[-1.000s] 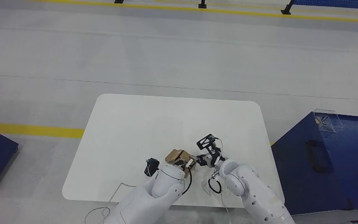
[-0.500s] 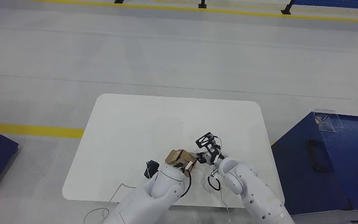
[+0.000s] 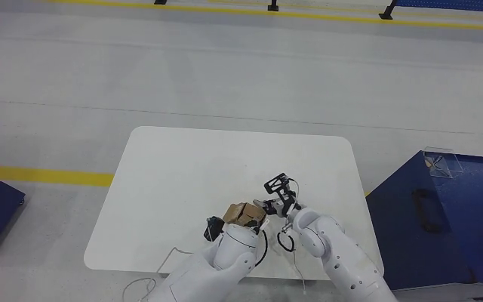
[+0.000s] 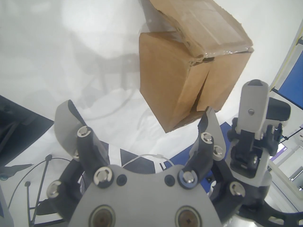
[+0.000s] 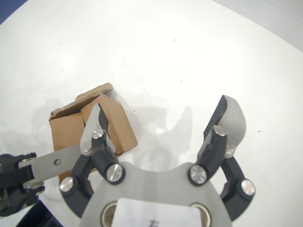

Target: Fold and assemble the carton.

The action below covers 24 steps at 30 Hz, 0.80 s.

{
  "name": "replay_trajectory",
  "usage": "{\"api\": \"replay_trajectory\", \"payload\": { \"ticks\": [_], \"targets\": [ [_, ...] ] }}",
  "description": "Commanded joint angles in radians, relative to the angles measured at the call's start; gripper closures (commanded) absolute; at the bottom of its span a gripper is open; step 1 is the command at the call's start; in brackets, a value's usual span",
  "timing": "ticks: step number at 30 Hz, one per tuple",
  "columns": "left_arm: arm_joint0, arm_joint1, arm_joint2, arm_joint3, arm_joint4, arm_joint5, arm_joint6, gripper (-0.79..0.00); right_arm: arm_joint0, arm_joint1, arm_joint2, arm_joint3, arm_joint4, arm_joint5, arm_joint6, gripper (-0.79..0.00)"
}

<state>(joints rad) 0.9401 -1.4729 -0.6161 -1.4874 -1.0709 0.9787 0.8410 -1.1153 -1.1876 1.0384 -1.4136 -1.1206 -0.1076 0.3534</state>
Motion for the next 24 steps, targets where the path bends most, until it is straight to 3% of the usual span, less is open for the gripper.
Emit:
{"api": "replay_trajectory", "payload": {
  "ticks": [1, 8, 10, 12, 19, 24],
  "targets": [
    [0.017, 0.000, -0.020, -0.033, 0.025, -0.038, 0.039, -0.785, -0.007, 0.002, 0.029, -0.010, 0.034, -0.015, -0.028, -0.785],
    [0.160, 0.042, -0.180, -0.278, 0.204, -0.099, 0.099, -0.785, -0.122, 0.039, 0.164, -0.098, 0.062, -0.223, -0.116, -0.785],
    [0.199, 0.044, -0.216, -0.372, 0.218, -0.106, 0.107, -0.785, -0.166, 0.048, 0.195, -0.132, 0.068, -0.276, -0.118, -0.785],
    [0.224, 0.037, -0.255, -0.451, 0.192, -0.180, 0.139, -0.785, -0.207, 0.057, 0.218, -0.166, 0.069, -0.338, -0.110, -0.785],
    [0.224, 0.037, -0.255, -0.451, 0.192, -0.180, 0.139, -0.785, -0.304, 0.071, 0.194, -0.255, -0.067, -0.450, -0.131, -0.785],
    [0.224, 0.037, -0.255, -0.451, 0.192, -0.180, 0.139, -0.785, -0.304, 0.066, 0.147, -0.228, -0.162, -0.392, -0.145, -0.785]
  ]
}}
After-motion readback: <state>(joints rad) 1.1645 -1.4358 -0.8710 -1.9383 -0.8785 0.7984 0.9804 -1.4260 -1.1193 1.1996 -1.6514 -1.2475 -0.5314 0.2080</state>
